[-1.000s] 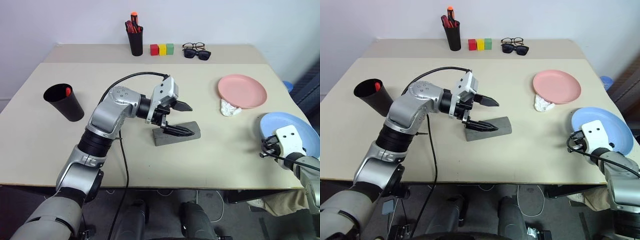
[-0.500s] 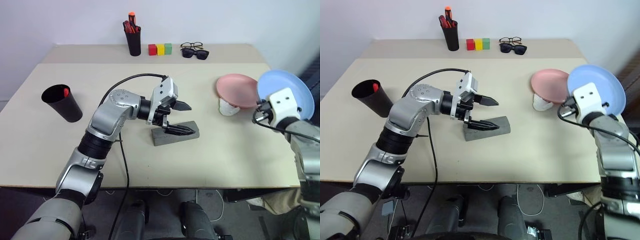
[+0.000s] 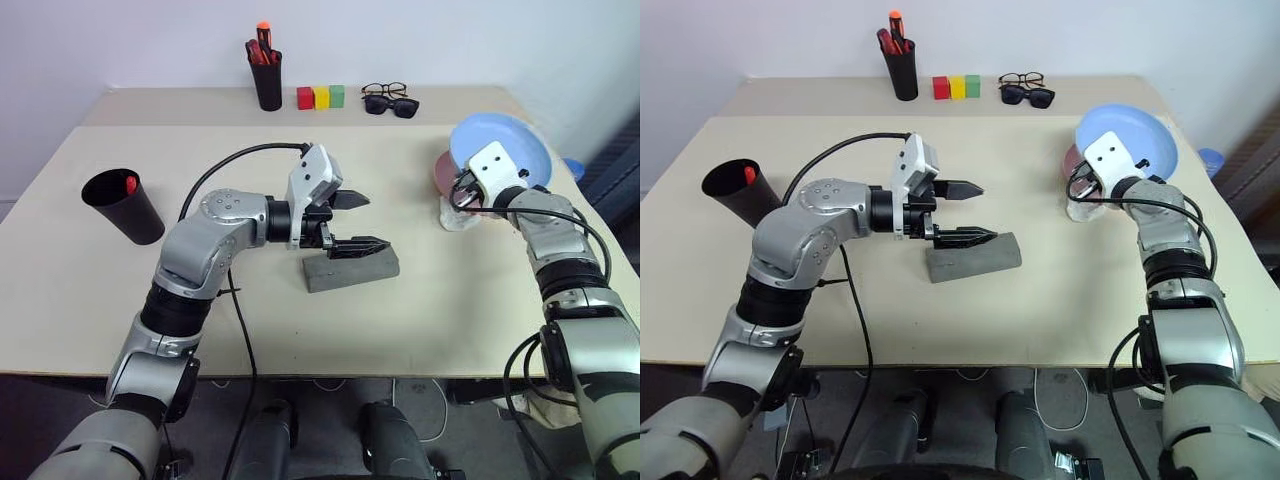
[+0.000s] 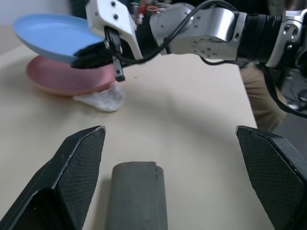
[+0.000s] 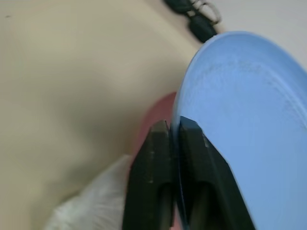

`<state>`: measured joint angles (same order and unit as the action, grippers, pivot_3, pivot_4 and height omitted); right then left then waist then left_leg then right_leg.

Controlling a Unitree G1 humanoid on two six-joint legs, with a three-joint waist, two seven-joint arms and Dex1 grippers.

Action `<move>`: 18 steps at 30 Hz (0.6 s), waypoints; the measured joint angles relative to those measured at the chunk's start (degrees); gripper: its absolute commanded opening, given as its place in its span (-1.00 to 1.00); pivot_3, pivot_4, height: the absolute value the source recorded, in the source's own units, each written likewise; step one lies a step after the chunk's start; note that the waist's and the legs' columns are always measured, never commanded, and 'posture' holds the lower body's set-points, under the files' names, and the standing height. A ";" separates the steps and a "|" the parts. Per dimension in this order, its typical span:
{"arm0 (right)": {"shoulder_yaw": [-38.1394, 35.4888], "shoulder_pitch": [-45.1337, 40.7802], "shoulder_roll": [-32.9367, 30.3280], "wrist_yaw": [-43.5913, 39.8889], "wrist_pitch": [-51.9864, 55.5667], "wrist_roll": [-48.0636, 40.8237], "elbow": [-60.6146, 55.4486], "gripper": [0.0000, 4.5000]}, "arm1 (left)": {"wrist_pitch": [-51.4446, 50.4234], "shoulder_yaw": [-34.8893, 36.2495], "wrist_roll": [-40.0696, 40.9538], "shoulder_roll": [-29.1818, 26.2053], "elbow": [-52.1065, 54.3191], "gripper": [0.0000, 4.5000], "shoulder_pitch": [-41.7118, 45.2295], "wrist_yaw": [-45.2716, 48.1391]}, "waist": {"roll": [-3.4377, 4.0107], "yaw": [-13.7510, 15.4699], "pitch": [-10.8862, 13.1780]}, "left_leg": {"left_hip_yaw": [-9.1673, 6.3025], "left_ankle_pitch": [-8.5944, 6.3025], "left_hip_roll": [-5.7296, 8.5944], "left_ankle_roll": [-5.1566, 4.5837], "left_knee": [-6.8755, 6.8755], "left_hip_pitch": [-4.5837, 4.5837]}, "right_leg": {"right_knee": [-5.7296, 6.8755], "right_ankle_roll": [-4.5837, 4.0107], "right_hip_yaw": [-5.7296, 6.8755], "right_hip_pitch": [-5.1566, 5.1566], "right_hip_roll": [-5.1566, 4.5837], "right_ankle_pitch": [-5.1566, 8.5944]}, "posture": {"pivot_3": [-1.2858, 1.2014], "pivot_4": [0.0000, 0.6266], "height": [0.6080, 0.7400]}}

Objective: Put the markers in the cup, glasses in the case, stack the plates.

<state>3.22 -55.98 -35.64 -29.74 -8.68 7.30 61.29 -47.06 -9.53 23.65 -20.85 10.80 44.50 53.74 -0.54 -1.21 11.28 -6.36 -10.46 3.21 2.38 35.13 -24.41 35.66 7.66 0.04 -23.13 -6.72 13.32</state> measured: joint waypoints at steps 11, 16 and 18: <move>-6.42 1.81 0.18 -3.88 5.21 -6.36 -4.52 0.32 | -2.57 1.57 2.64 -1.38 3.00 1.00 -1.49 -5.41 | 0.00 -0.04 0.00 | -0.03 0.05 0.00 0.08 0.01 0.05 | 0.14 -0.01 -0.02 0.00 0.01 0.00 | 0.03 -0.52 0.98; -11.43 14.26 -0.21 -5.09 19.42 -12.66 -20.40 0.32 | -1.45 1.85 2.77 -1.46 0.46 1.00 -1.43 -6.07 | 0.01 0.32 0.00 | -0.04 0.05 0.02 0.08 0.04 0.04 | 0.22 -0.01 -0.02 -0.01 0.01 0.00 | 0.03 -0.52 0.98; -13.21 18.57 -0.19 -4.13 25.04 -14.65 -25.53 0.32 | -0.82 1.90 2.76 -1.46 -0.79 1.00 -1.30 -6.13 | 0.01 0.25 0.00 | -0.02 0.05 0.02 0.07 0.06 0.04 | 0.27 -0.01 -0.02 -0.03 0.01 0.00 | 0.03 -0.52 0.98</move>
<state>-9.98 -37.41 -35.83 -33.87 16.36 -7.35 35.75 -47.88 -7.64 26.41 -22.30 10.01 43.20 47.61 -0.53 -0.95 11.28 -6.38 -10.41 3.23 2.45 35.20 -24.36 35.93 7.65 0.02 -23.16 -6.71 13.32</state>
